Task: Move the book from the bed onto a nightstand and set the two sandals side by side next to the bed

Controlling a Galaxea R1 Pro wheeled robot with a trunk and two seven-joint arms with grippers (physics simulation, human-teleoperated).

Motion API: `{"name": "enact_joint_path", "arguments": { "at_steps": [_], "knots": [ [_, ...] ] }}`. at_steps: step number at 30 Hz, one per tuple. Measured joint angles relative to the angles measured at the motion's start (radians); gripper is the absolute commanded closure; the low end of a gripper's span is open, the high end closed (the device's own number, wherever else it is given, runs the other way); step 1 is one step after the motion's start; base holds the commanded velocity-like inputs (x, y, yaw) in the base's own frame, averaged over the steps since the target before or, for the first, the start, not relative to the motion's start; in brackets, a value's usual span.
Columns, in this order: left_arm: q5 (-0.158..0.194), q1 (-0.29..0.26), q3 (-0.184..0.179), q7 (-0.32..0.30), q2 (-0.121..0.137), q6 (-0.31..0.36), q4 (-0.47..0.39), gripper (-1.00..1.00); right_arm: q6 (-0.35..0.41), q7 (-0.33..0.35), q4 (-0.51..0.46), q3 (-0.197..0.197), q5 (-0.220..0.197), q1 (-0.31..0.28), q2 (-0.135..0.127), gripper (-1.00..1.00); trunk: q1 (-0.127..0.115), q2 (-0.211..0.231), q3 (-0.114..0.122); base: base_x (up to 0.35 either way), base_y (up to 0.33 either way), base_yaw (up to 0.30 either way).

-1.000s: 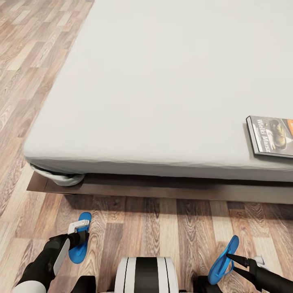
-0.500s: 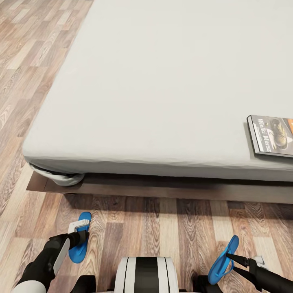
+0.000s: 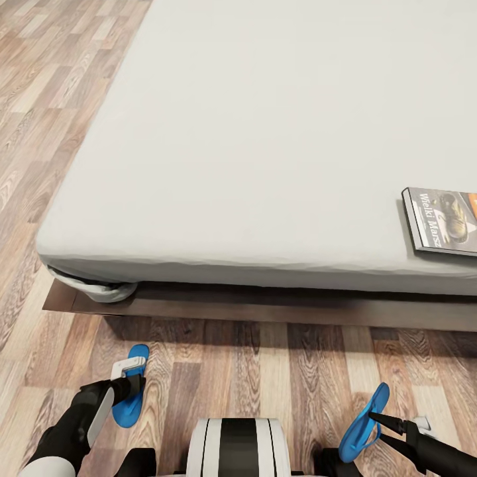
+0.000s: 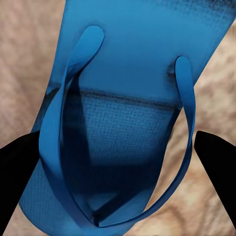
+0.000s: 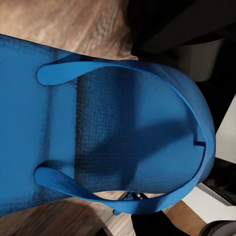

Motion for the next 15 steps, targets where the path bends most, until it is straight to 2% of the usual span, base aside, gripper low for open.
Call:
{"name": "enact_joint_path", "arguments": {
  "at_steps": [10, 15],
  "knots": [
    [0.001, 0.000, 0.000, 0.000, 0.000, 0.000, 0.001, 1.00, 0.000, 0.000, 0.000, 0.000, 0.000, 0.000, 0.000, 1.00, 0.000, 0.000, 0.000, 0.000, 0.000, 0.000],
    [0.002, 0.000, 0.000, 0.000, 0.000, 0.001, 0.000, 1.00, 0.000, 0.000, 0.000, 0.000, 0.000, 0.000, 0.000, 1.00, -0.001, 0.001, 0.012, 0.000, 0.000, 0.000]
  ]
}}
